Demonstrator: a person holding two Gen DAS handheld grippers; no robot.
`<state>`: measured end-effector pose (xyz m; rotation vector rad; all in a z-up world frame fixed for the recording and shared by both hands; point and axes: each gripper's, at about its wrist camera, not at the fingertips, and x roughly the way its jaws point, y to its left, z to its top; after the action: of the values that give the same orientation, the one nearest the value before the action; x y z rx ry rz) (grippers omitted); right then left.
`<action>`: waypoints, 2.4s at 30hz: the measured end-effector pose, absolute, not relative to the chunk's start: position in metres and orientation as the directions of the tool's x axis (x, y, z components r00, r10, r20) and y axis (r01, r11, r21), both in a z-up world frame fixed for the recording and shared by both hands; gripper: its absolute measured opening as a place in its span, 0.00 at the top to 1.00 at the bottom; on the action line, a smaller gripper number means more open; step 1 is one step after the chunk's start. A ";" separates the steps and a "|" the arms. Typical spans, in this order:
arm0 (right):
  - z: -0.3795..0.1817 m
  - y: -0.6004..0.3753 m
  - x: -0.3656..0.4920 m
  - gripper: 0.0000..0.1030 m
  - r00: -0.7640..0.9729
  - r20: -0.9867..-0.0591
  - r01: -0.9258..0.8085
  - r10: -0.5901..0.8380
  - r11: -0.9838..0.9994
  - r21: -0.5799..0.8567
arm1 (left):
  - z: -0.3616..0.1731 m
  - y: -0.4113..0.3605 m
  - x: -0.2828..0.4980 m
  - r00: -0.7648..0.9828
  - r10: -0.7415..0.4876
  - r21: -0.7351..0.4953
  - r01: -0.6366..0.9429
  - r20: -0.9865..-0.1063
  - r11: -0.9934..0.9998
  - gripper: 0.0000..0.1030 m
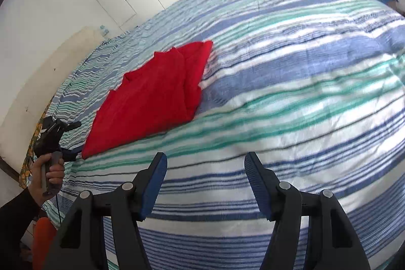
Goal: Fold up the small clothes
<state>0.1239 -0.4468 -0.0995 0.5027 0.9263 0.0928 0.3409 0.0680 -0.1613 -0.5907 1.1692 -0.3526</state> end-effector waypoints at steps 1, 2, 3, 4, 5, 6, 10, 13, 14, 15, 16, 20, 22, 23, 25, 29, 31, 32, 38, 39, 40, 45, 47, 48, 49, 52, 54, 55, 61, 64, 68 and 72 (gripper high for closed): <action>-0.101 -0.447 0.119 0.38 0.602 -0.740 0.119 0.300 0.883 0.455 | -0.162 0.064 0.346 0.373 -0.546 -0.604 -0.052 -0.750 0.795 0.34; -0.099 -0.444 0.118 0.38 0.601 -0.741 0.098 0.298 0.893 0.439 | -0.164 0.062 0.348 0.349 -0.553 -0.608 -0.067 -0.757 0.791 0.88; -0.096 -0.441 0.118 0.38 0.606 -0.740 0.078 0.291 0.905 0.419 | -0.165 0.057 0.352 0.321 -0.557 -0.611 -0.092 -0.766 0.786 0.89; -0.095 -0.440 0.118 0.38 0.614 -0.735 0.068 0.288 0.908 0.413 | -0.156 0.056 0.347 0.332 -0.539 -0.597 -0.097 -0.774 0.797 0.89; -0.095 -0.441 0.116 0.38 0.622 -0.728 0.065 0.290 0.907 0.416 | -0.137 0.048 0.343 0.356 -0.520 -0.577 -0.067 -0.776 0.814 0.89; -0.094 -0.444 0.117 0.38 0.631 -0.719 0.069 0.292 0.901 0.427 | -0.118 0.038 0.340 0.371 -0.521 -0.570 -0.029 -0.769 0.821 0.89; -0.097 -0.461 0.109 0.38 0.651 -0.695 0.099 0.304 0.874 0.475 | -0.049 -0.028 0.326 0.396 -0.544 -0.534 0.148 -0.739 0.833 0.89; -0.100 -0.471 0.108 0.38 0.652 -0.688 0.116 0.317 0.856 0.505 | -0.013 -0.112 0.314 0.370 -0.591 -0.502 0.315 -0.717 0.806 0.89; -0.100 -0.475 0.107 0.38 0.657 -0.684 0.122 0.317 0.850 0.512 | -0.011 -0.136 0.311 0.359 -0.600 -0.491 0.352 -0.715 0.797 0.89; -0.098 -0.478 0.106 0.38 0.665 -0.677 0.126 0.316 0.846 0.519 | -0.012 -0.154 0.308 0.348 -0.603 -0.480 0.380 -0.718 0.791 0.89; -0.096 -0.481 0.105 0.38 0.674 -0.670 0.127 0.312 0.844 0.521 | -0.021 -0.184 0.303 0.325 -0.605 -0.470 0.407 -0.727 0.783 0.88; -0.089 -0.497 0.100 0.38 0.703 -0.655 0.151 0.278 0.841 0.519 | -0.088 -0.252 0.289 0.216 -0.520 -0.403 0.417 -0.826 0.815 0.49; -0.090 -0.505 0.098 0.38 0.704 -0.662 0.179 0.256 0.838 0.515 | -0.102 -0.255 0.270 0.202 -0.485 -0.379 0.403 -0.851 0.833 0.50; -0.091 -0.509 0.097 0.38 0.703 -0.667 0.196 0.246 0.835 0.514 | -0.098 -0.248 0.260 0.209 -0.507 -0.395 0.410 -0.837 0.822 0.47; -0.092 -0.517 0.095 0.38 0.704 -0.673 0.224 0.229 0.827 0.516 | -0.078 -0.218 0.238 0.229 -0.569 -0.446 0.422 -0.789 0.789 0.34; -0.091 -0.516 0.097 0.38 0.698 -0.678 0.219 0.231 0.833 0.509 | -0.050 -0.122 0.205 0.379 -0.579 -0.450 0.379 -0.722 0.809 0.10; -0.086 -0.499 0.106 0.38 0.681 -0.692 0.194 0.241 0.851 0.487 | -0.052 -0.075 0.202 0.424 -0.515 -0.411 0.317 -0.745 0.855 0.10; -0.081 -0.486 0.112 0.38 0.673 -0.692 0.171 0.262 0.855 0.490 | -0.055 -0.057 0.199 0.429 -0.499 -0.411 0.285 -0.753 0.866 0.10; -0.056 -0.390 0.167 0.24 0.616 -0.724 0.047 0.311 0.903 0.428 | -0.087 -0.008 0.173 0.464 -0.445 -0.444 0.118 -0.766 0.888 0.10; -0.059 -0.378 0.183 0.24 0.597 -0.745 0.066 0.298 0.907 0.416 | -0.090 -0.011 0.168 0.464 -0.446 -0.454 0.101 -0.766 0.885 0.10; -0.062 -0.371 0.196 0.24 0.597 -0.751 0.083 0.281 0.910 0.406 | -0.094 -0.004 0.160 0.461 -0.449 -0.469 0.078 -0.765 0.880 0.10; -0.049 -0.354 0.234 0.25 0.679 -0.721 0.063 0.134 0.969 0.240 | -0.103 -0.002 0.141 0.446 -0.449 -0.475 0.060 -0.774 0.878 0.10; -0.053 -0.345 0.241 0.42 0.625 -0.767 -0.014 0.145 0.984 0.175 | -0.110 0.003 0.139 0.435 -0.439 -0.464 0.054 -0.786 0.884 0.10; -0.063 -0.344 0.247 0.97 0.562 -0.814 -0.046 0.148 0.988 0.147 | -0.113 0.006 0.139 0.427 -0.442 -0.471 0.043 -0.789 0.881 0.11; -0.072 -0.350 0.248 0.94 0.518 -0.843 -0.042 0.147 0.988 0.147 | -0.115 0.010 0.138 0.421 -0.451 -0.485 0.030 -0.787 0.874 0.11; -0.057 -0.384 0.228 0.95 0.550 -0.811 -0.011 0.201 0.972 0.234 | -0.108 0.017 0.136 0.448 -0.473 -0.518 0.025 -0.759 0.855 0.11; -0.050 -0.402 0.213 0.95 0.571 -0.794 -0.012 0.209 0.969 0.246 | -0.107 0.012 0.140 0.455 -0.480 -0.521 0.041 -0.750 0.852 0.11; -0.058 -0.406 0.213 0.95 0.539 -0.818 -0.010 0.203 0.972 0.234 | -0.109 0.007 0.143 0.444 -0.484 -0.519 0.049 -0.754 0.853 0.11; -0.108 -0.428 0.219 0.87 0.381 -0.891 0.032 0.248 0.959 0.281 | -0.119 -0.011 0.143 0.410 -0.480 -0.490 0.090 -0.775 0.867 0.11; -0.077 -0.446 0.219 0.49 0.438 -0.843 0.024 0.312 0.933 0.358 | -0.123 -0.013 0.142 0.411 -0.467 -0.463 0.116 -0.783 0.879 0.11; -0.041 -0.460 0.251 0.42 0.516 -0.782 0.015 0.349 0.909 0.416 | -0.132 -0.014 0.142 0.412 -0.457 -0.451 0.119 -0.788 0.885 0.11; -0.056 -0.455 0.317 0.42 0.501 -0.787 0.053 0.359 0.895 0.442 | -0.133 -0.017 0.137 0.441 -0.443 -0.413 0.167 -0.781 0.895 0.11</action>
<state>0.3165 -0.4552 -0.0564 0.4434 1.0377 0.1924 0.1371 -0.0170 -0.1330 -0.2938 1.0507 -0.3854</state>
